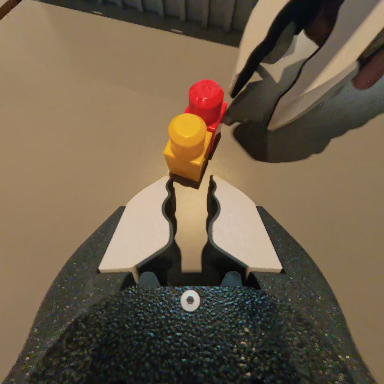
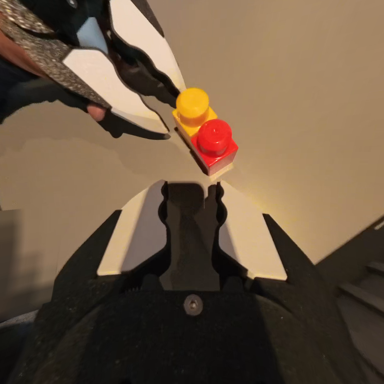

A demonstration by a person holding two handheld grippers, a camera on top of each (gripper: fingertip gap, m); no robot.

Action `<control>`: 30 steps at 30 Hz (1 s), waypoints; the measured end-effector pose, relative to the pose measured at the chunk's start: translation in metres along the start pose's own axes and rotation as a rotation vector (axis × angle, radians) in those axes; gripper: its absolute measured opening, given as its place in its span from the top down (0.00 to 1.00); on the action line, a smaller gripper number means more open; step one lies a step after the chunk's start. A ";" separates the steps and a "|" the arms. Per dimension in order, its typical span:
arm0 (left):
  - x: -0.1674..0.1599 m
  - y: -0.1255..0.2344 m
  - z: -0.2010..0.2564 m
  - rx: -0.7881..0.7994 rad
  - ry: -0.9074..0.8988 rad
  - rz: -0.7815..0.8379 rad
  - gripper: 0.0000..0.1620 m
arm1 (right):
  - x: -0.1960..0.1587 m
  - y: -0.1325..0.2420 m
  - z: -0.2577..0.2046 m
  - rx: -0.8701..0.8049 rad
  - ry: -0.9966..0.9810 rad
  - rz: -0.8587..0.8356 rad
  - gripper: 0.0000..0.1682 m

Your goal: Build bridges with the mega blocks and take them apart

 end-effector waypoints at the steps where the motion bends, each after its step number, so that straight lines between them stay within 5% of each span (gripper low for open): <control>1: 0.001 -0.003 0.001 0.001 -0.009 -0.010 0.80 | -0.001 -0.005 0.003 -0.007 0.003 -0.012 0.73; 10: 0.004 -0.006 0.002 -0.007 -0.029 -0.008 0.83 | 0.008 -0.028 0.009 -0.004 0.067 -0.012 0.74; 18: -0.002 0.017 -0.002 0.032 0.026 0.022 0.76 | 0.006 -0.007 0.012 -0.073 0.057 0.060 0.74; 26: -0.022 0.222 -0.062 0.425 0.122 0.207 0.73 | 0.018 0.012 -0.082 0.286 0.372 0.314 0.78; 30: -0.068 0.310 -0.129 0.657 0.232 0.010 0.69 | 0.020 -0.025 -0.120 0.454 0.441 0.278 0.78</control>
Point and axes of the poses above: each gripper's, where its closed fingertips meet, y back along the fingers, x out of its top, z = x × y across the jaws, the point moved 6 cm from there along y, back along the fingers, and after that the axes turned 5 degrees about y, right-handed, at the moved point
